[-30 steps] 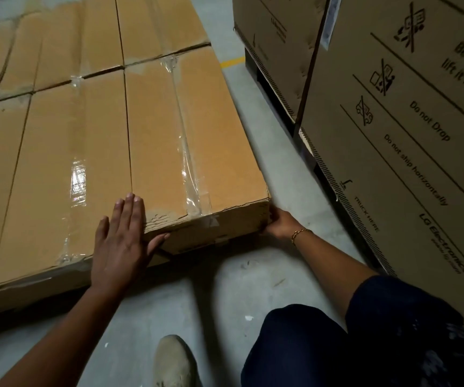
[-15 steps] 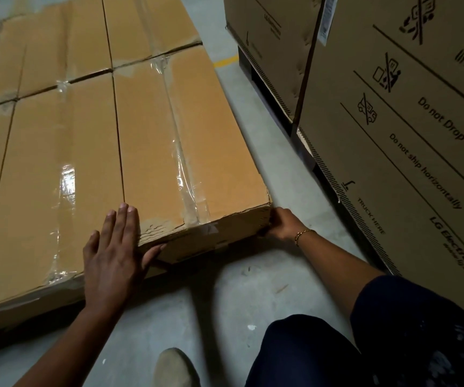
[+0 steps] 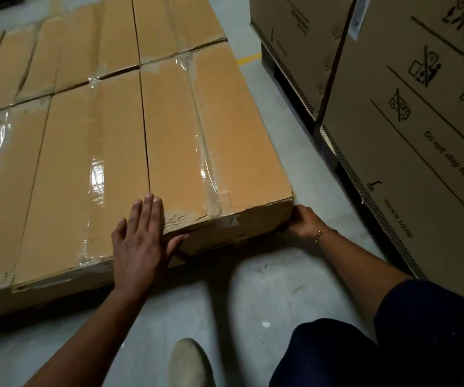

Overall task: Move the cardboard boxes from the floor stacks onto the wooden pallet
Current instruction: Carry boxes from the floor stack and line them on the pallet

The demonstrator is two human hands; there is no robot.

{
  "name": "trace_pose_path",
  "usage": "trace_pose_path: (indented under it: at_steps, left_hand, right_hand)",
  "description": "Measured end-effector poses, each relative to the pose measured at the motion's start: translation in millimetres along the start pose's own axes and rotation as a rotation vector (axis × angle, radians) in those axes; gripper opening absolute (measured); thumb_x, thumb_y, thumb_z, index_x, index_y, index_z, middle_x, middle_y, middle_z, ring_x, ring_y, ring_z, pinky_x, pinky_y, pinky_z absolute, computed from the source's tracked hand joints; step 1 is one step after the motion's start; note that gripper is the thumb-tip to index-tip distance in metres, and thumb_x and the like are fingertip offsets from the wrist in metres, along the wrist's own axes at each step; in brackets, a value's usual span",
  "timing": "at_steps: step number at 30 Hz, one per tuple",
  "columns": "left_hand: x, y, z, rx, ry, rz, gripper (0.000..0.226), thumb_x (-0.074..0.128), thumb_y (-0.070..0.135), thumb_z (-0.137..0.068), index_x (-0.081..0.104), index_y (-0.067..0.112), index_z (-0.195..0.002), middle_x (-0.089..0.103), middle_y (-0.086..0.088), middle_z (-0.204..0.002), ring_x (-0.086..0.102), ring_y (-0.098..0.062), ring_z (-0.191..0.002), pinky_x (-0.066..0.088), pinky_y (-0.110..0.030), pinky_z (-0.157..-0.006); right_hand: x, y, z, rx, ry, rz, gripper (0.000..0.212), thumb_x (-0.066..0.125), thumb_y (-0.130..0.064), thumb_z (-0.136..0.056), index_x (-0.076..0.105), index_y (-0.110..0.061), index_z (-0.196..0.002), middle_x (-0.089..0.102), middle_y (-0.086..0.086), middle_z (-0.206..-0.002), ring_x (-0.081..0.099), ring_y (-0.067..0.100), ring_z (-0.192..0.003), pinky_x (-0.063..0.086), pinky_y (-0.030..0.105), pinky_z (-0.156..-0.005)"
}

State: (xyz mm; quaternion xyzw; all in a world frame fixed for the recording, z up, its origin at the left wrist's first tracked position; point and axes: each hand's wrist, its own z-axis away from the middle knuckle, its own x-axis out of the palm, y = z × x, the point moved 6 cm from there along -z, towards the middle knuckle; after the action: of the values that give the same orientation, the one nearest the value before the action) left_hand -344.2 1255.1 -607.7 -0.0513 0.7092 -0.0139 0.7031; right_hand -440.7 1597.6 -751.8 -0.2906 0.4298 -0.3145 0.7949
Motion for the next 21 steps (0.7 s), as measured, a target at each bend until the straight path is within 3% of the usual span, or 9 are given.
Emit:
trace_pose_path:
  at_steps: [3,7,9,11,13,14,16,18,21]
  left_hand:
    - [0,0,-1,-0.002,-0.008,-0.007,0.097,0.017,0.08,-0.091,0.017,0.013,-0.162,0.016,-0.008,-0.169,0.018,-0.028,-0.155,0.028,-0.052,-0.115]
    - [-4,-3,-3,0.034,-0.038,-0.004,0.104,0.018,0.085,-0.087,0.015,0.014,-0.162,0.014,-0.008,-0.17,0.017,-0.027,-0.155,0.03,-0.051,-0.115]
    - [-7,-13,-4,0.13,-0.08,-0.027,0.111,0.023,0.091,-0.083,0.009,0.016,-0.163,0.009,-0.006,-0.171,0.016,-0.027,-0.155,0.031,-0.05,-0.114]
    - [-8,-26,-6,0.235,-0.12,-0.053,0.114,0.022,0.093,-0.081,0.003,0.018,-0.164,0.003,-0.005,-0.171,0.014,-0.026,-0.155,0.03,-0.051,-0.115]
    - [-7,-34,-6,0.306,-0.129,-0.089,0.11,0.019,0.091,-0.084,0.0,0.017,-0.163,0.0,-0.007,-0.171,0.011,-0.027,-0.156,0.027,-0.053,-0.12]
    - [-5,-36,-6,0.323,-0.125,-0.103,0.107,0.018,0.088,-0.086,-0.001,0.016,-0.163,-0.001,-0.008,-0.17,0.009,-0.027,-0.156,0.024,-0.053,-0.122]
    - [0,-35,-6,0.331,-0.106,-0.11,0.103,0.02,0.084,-0.09,-0.002,0.015,-0.163,-0.003,-0.009,-0.17,0.003,-0.026,-0.157,0.019,-0.053,-0.124]
    - [2,-34,-6,0.333,-0.089,-0.098,0.102,0.021,0.082,-0.091,-0.003,0.015,-0.163,-0.004,-0.008,-0.17,-0.001,-0.024,-0.157,0.017,-0.052,-0.125]
    - [0,-34,-7,0.344,-0.071,-0.089,0.102,0.023,0.082,-0.091,-0.001,0.013,-0.163,-0.001,-0.009,-0.171,0.002,-0.025,-0.157,0.018,-0.052,-0.125]
  right_hand:
    - [0,0,-1,-0.005,0.001,0.001,0.048,0.088,-0.001,-0.073,0.072,-0.003,-0.118,0.069,0.004,-0.103,0.06,0.011,-0.101,0.04,0.014,-0.076]
    - [5,3,-1,0.057,-0.085,-0.04,0.062,0.09,-0.004,-0.072,0.065,-0.008,-0.129,0.067,0.003,-0.112,0.06,0.015,-0.107,0.046,0.025,-0.09]
    - [-3,-7,6,0.054,-0.117,-0.077,0.082,0.093,-0.008,-0.066,0.055,-0.013,-0.139,0.063,0.003,-0.129,0.058,0.02,-0.122,0.046,0.034,-0.105]
    - [-21,-26,17,-0.013,-0.099,-0.22,0.111,0.095,-0.013,-0.064,0.033,-0.018,-0.156,0.047,0.0,-0.152,0.045,0.02,-0.139,0.04,0.04,-0.115]
    - [-41,-56,41,-0.072,-0.096,-0.395,0.119,0.092,-0.018,-0.07,0.017,-0.027,-0.162,0.029,-0.011,-0.159,0.034,0.008,-0.142,0.035,0.032,-0.113]
    - [-50,-74,52,-0.117,-0.07,-0.383,0.121,0.093,-0.03,-0.071,0.014,-0.031,-0.163,0.024,-0.014,-0.162,0.031,0.005,-0.142,0.033,0.03,-0.111]
    - [-67,-112,72,-0.247,0.078,-0.111,0.121,0.088,-0.058,-0.068,0.015,-0.036,-0.162,0.017,-0.016,-0.167,0.023,0.002,-0.146,0.025,0.032,-0.115]
    - [-65,-153,84,-0.411,0.273,0.256,0.114,0.075,-0.074,-0.07,0.02,-0.034,-0.161,0.014,-0.013,-0.168,0.016,0.006,-0.151,0.017,0.036,-0.118]
    - [-15,-201,78,-0.595,0.175,0.726,0.116,0.042,-0.098,-0.068,0.012,-0.036,-0.162,0.003,-0.007,-0.171,0.004,0.019,-0.157,0.006,0.048,-0.123]
